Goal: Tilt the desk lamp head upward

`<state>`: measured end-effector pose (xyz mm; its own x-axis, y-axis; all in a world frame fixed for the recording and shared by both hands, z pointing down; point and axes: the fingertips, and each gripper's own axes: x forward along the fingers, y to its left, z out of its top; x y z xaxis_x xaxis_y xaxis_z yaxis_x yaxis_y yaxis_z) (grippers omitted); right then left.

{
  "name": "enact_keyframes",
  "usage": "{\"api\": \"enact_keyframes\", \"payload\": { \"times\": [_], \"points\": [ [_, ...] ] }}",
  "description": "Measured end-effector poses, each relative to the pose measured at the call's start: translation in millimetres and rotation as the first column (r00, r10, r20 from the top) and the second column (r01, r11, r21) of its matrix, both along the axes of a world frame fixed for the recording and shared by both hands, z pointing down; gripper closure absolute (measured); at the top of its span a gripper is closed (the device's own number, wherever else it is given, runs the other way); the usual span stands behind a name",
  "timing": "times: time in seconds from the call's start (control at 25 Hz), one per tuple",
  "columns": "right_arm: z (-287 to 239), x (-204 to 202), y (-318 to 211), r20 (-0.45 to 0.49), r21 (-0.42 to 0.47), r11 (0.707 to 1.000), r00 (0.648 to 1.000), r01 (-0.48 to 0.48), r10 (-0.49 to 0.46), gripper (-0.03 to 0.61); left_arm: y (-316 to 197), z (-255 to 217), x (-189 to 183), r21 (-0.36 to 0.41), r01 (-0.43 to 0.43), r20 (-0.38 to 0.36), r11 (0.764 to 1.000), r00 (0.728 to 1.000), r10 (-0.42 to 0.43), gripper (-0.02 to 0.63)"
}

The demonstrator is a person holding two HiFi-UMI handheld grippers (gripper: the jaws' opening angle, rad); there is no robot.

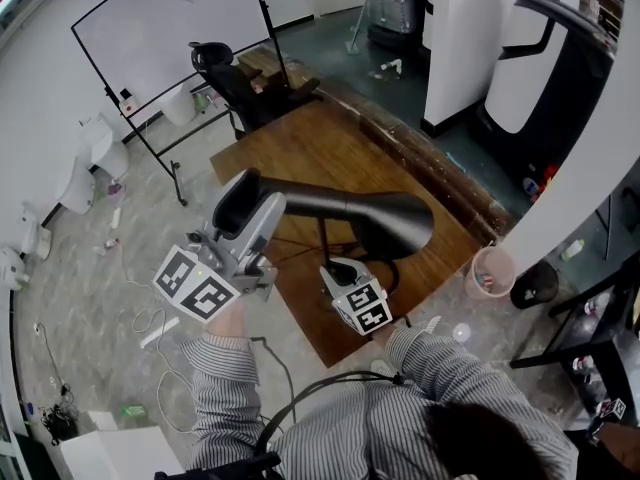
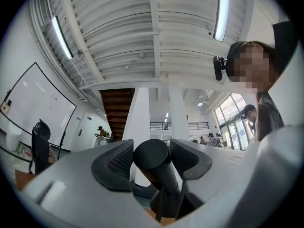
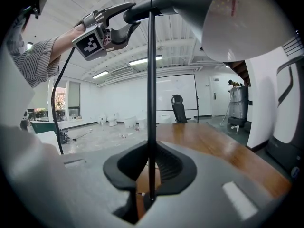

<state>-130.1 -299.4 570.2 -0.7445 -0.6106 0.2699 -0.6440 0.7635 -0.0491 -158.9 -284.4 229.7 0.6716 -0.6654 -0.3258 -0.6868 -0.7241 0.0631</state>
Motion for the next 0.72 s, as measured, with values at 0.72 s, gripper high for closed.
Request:
{"api": "enact_keyframes", "payload": {
  "times": [0.72],
  "points": [
    [0, 4, -3, -0.019, -0.002, 1.000, 1.000, 0.007, -0.007, 0.529, 4, 24, -2, -0.075, -0.011, -0.078, 0.997, 0.997, 0.005, 0.399]
  ]
}}
